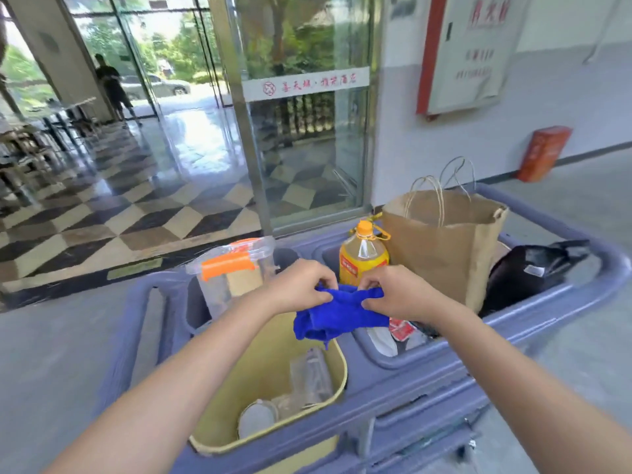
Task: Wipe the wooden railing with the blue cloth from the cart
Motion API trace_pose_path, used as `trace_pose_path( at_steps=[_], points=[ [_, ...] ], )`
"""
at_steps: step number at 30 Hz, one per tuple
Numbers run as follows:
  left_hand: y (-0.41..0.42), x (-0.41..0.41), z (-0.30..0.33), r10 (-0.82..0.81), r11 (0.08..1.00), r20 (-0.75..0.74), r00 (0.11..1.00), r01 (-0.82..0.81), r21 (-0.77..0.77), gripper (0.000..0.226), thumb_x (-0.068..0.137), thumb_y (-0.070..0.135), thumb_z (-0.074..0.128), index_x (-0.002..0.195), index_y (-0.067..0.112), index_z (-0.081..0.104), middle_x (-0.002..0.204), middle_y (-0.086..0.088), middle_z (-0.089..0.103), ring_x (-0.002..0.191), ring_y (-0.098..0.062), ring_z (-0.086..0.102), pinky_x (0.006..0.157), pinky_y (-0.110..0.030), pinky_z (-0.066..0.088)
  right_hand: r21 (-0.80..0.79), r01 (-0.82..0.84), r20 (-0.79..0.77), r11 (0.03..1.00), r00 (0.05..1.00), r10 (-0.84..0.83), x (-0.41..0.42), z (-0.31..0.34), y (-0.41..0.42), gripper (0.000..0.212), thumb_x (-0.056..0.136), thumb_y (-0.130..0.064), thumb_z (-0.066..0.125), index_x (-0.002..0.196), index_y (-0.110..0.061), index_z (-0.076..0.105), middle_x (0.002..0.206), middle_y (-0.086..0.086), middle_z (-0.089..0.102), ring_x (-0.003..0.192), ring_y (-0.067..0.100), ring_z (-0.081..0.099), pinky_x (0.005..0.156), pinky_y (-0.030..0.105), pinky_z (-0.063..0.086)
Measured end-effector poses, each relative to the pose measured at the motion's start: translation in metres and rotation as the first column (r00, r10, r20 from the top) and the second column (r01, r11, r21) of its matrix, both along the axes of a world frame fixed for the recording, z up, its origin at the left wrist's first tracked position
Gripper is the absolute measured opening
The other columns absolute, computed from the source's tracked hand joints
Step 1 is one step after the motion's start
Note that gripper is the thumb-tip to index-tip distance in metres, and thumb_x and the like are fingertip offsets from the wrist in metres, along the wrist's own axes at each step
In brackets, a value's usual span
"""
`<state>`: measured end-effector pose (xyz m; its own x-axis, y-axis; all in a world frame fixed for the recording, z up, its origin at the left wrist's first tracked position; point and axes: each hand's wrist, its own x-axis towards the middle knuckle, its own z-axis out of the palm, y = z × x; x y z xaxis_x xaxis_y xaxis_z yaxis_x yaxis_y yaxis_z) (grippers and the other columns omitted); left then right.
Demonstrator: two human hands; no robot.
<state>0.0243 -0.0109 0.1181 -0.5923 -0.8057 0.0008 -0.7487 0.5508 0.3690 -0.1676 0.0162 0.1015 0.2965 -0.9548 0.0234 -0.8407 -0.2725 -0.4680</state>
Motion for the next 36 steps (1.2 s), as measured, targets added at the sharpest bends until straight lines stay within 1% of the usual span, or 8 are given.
trace_pose_path(
  at_steps=[2,7,16,18,22,26,31,36],
  points=[
    [-0.005,-0.013,-0.001,-0.067,0.998,0.002,0.998,0.067,0.013,0.010,0.080,0.007,0.060,0.086,0.010,0.067,0.091,-0.004,0.069,0.079,-0.008,0.054,0.067,-0.017,0.036,0.008,0.070,-0.019,0.997,0.997,-0.070,-0.010,-0.001,0.006,0.008,0.075,-0.017,0.062,0.084,-0.018,0.063,0.092,0.005,0.069,0.090,0.022,0.060,0.079,0.039,0.051],
    [-0.011,-0.036,-0.016,-0.156,0.986,-0.005,0.988,0.156,0.066,0.010,0.080,0.008,0.059,0.081,0.016,0.066,0.081,0.006,0.062,0.079,-0.011,0.057,0.071,-0.026,0.047,0.053,0.136,-0.040,0.989,0.990,-0.134,-0.028,-0.011,0.014,0.004,0.076,-0.017,0.061,0.080,-0.018,0.060,0.089,0.004,0.067,0.083,0.019,0.057,0.075,0.038,0.051],
    [-0.014,-0.039,-0.074,-0.184,0.980,0.084,0.979,0.177,0.088,0.008,0.080,0.020,0.061,0.086,0.022,0.065,0.095,0.002,0.065,0.085,-0.013,0.057,0.073,-0.038,0.054,0.129,0.244,-0.093,0.961,0.968,-0.233,-0.025,-0.071,0.027,0.013,0.073,-0.017,0.058,0.073,-0.025,0.048,0.078,-0.005,0.054,0.077,0.017,0.050,0.060,0.029,0.039],
    [-0.014,-0.039,-0.086,-0.182,0.980,0.093,0.979,0.173,0.093,0.008,0.079,0.024,0.062,0.086,0.024,0.064,0.095,0.004,0.064,0.087,-0.014,0.058,0.070,-0.036,0.053,0.159,0.260,-0.104,0.952,0.964,-0.246,-0.026,-0.083,0.029,0.010,0.072,-0.016,0.057,0.079,-0.022,0.053,0.081,-0.002,0.058,0.079,0.018,0.051,0.061,0.028,0.037],
    [-0.009,-0.038,-0.107,-0.197,0.976,0.118,0.973,0.184,0.115,0.016,0.075,0.028,0.065,0.091,0.026,0.061,0.093,0.007,0.054,0.088,-0.013,0.051,0.066,-0.029,0.042,0.252,0.268,-0.102,0.930,0.963,-0.250,-0.024,-0.096,0.036,0.023,0.072,-0.013,0.058,0.094,-0.016,0.058,0.093,0.003,0.063,0.089,0.024,0.056,0.074,0.037,0.050],
    [-0.004,-0.035,-0.116,-0.221,0.964,0.129,0.967,0.197,0.177,0.026,0.072,0.026,0.067,0.095,0.023,0.056,0.105,-0.001,0.052,0.100,-0.018,0.049,0.077,-0.032,0.044,0.248,0.286,-0.152,0.925,0.955,-0.255,-0.018,-0.105,0.043,0.034,0.072,-0.018,0.061,0.105,-0.017,0.056,0.106,0.005,0.062,0.099,0.026,0.055,0.082,0.036,0.046],
    [0.002,-0.033,-0.118,-0.259,0.962,0.162,0.952,0.239,0.133,0.023,0.075,0.018,0.064,0.095,0.020,0.054,0.109,-0.005,0.053,0.100,-0.021,0.051,0.077,-0.035,0.047,0.219,0.300,-0.199,0.928,0.945,-0.259,-0.011,-0.108,0.050,0.035,0.073,-0.022,0.061,0.108,-0.019,0.056,0.111,0.005,0.061,0.102,0.026,0.055,0.083,0.034,0.042],
    [-0.002,-0.036,-0.097,-0.335,0.935,0.238,0.912,0.289,0.206,0.028,0.078,0.020,0.063,0.105,0.016,0.056,0.107,-0.008,0.055,0.096,-0.023,0.052,0.074,-0.033,0.045,0.267,0.299,-0.190,0.916,0.948,-0.254,-0.011,-0.084,0.044,0.033,0.075,-0.022,0.063,0.107,-0.015,0.059,0.109,0.007,0.065,0.101,0.026,0.056,0.085,0.037,0.049]
  ],
)
